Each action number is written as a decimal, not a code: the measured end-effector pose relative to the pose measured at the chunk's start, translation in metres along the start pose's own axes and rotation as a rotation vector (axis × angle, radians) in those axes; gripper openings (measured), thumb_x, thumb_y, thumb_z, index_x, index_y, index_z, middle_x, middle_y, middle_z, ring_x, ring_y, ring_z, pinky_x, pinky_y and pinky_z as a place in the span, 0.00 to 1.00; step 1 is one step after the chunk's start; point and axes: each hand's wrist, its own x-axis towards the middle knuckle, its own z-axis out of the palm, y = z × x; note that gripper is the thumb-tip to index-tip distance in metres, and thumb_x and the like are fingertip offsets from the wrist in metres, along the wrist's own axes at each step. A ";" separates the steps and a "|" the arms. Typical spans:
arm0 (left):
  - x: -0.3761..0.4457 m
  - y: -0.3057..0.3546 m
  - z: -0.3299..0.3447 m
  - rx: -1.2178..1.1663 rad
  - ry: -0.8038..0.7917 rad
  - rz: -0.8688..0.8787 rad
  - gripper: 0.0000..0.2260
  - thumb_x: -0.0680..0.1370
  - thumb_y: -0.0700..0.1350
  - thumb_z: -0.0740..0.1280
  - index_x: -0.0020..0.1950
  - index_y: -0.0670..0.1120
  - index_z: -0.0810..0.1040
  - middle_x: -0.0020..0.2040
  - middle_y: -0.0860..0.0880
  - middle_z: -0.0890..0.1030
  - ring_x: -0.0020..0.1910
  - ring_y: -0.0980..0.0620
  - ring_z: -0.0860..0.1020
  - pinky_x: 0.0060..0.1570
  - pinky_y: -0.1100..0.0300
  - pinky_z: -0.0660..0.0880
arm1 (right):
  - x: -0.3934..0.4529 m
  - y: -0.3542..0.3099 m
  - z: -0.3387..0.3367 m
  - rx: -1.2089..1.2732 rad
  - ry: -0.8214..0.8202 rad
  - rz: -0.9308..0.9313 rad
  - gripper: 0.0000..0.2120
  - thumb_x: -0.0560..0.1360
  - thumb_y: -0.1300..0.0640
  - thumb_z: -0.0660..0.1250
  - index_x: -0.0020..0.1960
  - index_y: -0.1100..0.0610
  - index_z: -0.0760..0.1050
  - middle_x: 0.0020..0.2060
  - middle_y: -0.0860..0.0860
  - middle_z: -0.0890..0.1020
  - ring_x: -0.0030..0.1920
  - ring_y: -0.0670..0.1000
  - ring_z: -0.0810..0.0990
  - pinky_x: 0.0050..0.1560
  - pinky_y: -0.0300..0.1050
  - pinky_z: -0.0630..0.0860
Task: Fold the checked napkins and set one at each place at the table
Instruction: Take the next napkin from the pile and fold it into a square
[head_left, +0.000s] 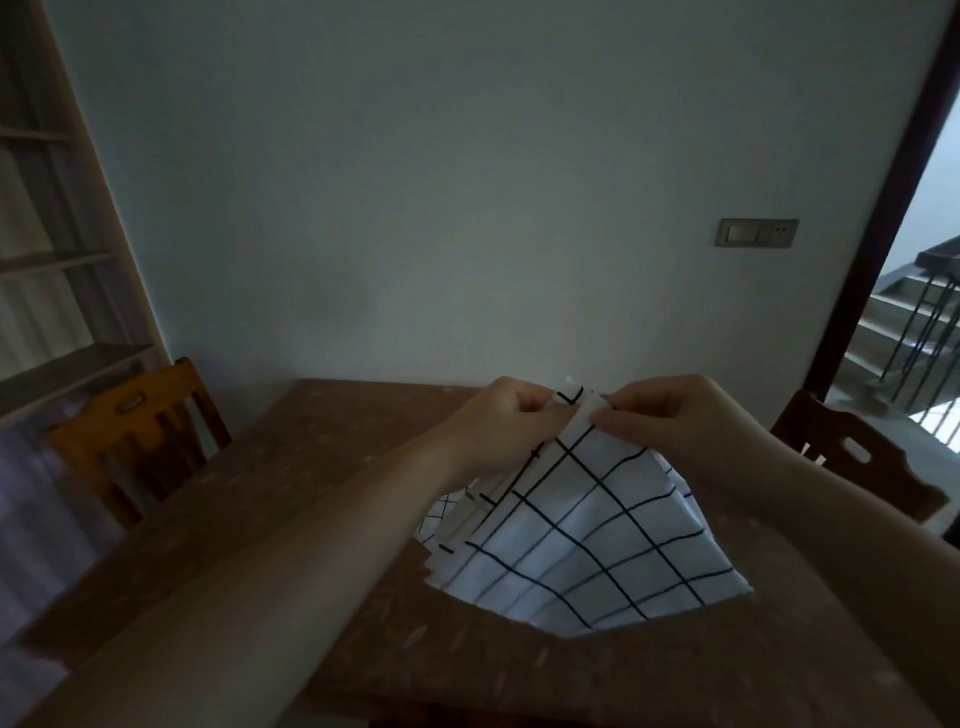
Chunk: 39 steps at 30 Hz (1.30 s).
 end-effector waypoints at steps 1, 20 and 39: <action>-0.001 0.001 0.002 0.002 0.002 0.008 0.25 0.77 0.60 0.65 0.51 0.37 0.81 0.40 0.39 0.82 0.37 0.44 0.78 0.42 0.49 0.77 | 0.000 0.000 0.000 0.003 0.009 -0.002 0.05 0.73 0.54 0.72 0.41 0.50 0.86 0.39 0.51 0.86 0.43 0.54 0.85 0.52 0.53 0.80; -0.008 -0.004 0.011 0.323 0.014 0.155 0.20 0.83 0.54 0.58 0.37 0.44 0.76 0.30 0.52 0.71 0.28 0.58 0.69 0.31 0.63 0.65 | -0.005 0.013 0.010 -0.086 0.074 0.007 0.15 0.73 0.43 0.69 0.35 0.52 0.83 0.30 0.57 0.80 0.30 0.49 0.74 0.35 0.43 0.69; -0.008 -0.060 -0.040 -0.016 0.308 -0.034 0.14 0.83 0.50 0.58 0.47 0.56 0.83 0.47 0.62 0.85 0.50 0.66 0.81 0.55 0.64 0.73 | -0.040 0.053 -0.022 -0.614 -0.351 0.009 0.17 0.67 0.38 0.72 0.53 0.42 0.78 0.48 0.38 0.79 0.48 0.35 0.78 0.48 0.33 0.76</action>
